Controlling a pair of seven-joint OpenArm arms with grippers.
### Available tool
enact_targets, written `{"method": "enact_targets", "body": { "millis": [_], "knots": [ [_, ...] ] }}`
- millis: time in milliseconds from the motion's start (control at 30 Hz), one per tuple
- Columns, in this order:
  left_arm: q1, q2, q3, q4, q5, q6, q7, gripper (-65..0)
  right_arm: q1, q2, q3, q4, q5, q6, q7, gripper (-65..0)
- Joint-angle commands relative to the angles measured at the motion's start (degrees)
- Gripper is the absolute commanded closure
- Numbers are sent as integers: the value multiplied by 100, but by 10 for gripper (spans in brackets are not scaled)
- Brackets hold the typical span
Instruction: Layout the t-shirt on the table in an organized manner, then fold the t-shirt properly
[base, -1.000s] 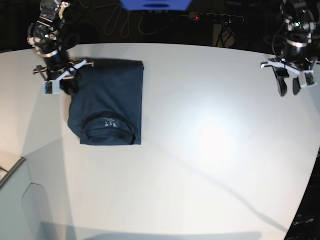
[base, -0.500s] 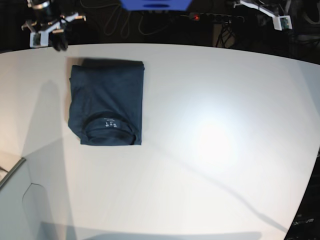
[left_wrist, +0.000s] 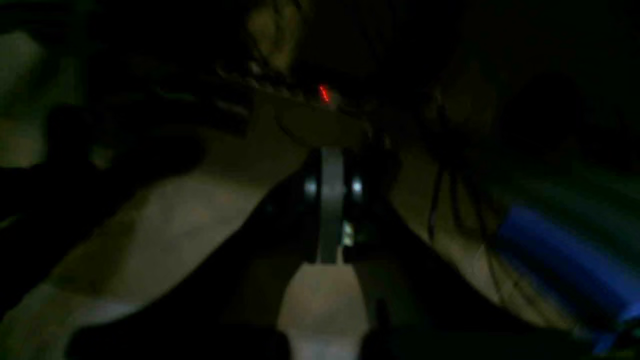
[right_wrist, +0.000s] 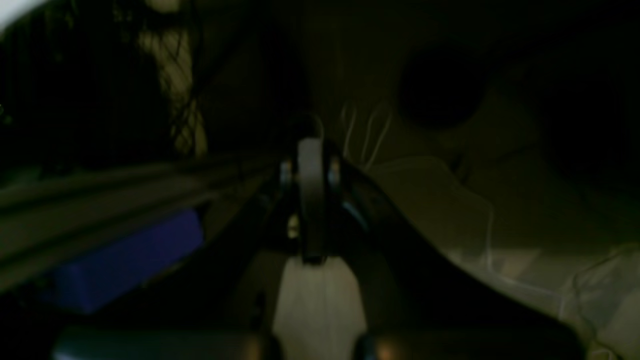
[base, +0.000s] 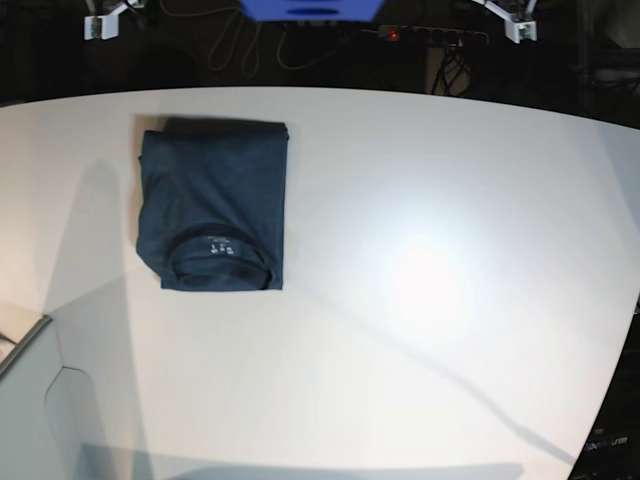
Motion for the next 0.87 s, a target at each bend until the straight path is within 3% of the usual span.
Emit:
{"method": "enact_targets", "body": {
  "millis": [0, 133, 233, 333, 433, 533, 667, 733, 833],
  "knots": [
    [-116, -178, 169, -286, -30, 29, -103, 0, 102, 85, 18, -228, -28, 58, 116, 0],
    [-784, -477, 696, -1754, -48, 29, -173, 0, 691, 217, 141, -1547, -459, 58, 125, 0],
    [-1232, -538, 1021, -2871, -30, 29, -947, 0, 1034, 332, 115, -2435, -529, 58, 300, 0],
    [-1848, -653, 1496, -4321, -30, 46, -1790, 0, 1227, 358, 106, -3340, -538, 58, 1127, 0],
    [-2586, -635, 1646, -5921, -39, 64, -2459, 0, 1508, 507, 97, -4633, -538, 58, 2357, 0],
    [-2982, -591, 1663, -6624, -30, 82, -2933, 0, 1834, 753, 18, -6048, -546, -773, 3527, 0],
    [-3272, -477, 1663, -6704, -30, 99, -2722, 0, 2177, 991, -764, -7481, -546, -2091, 4837, 0],
    [-3377, -468, 1663, -6712, -30, 99, -2555, 0, 2194, 991, -1265, -7613, -546, -2742, 5153, 0],
    [-3465, -459, 1663, -6712, -30, 99, -2511, 0, 2220, 991, -1969, -7622, -546, -3612, 5179, 0]
  ]
}}
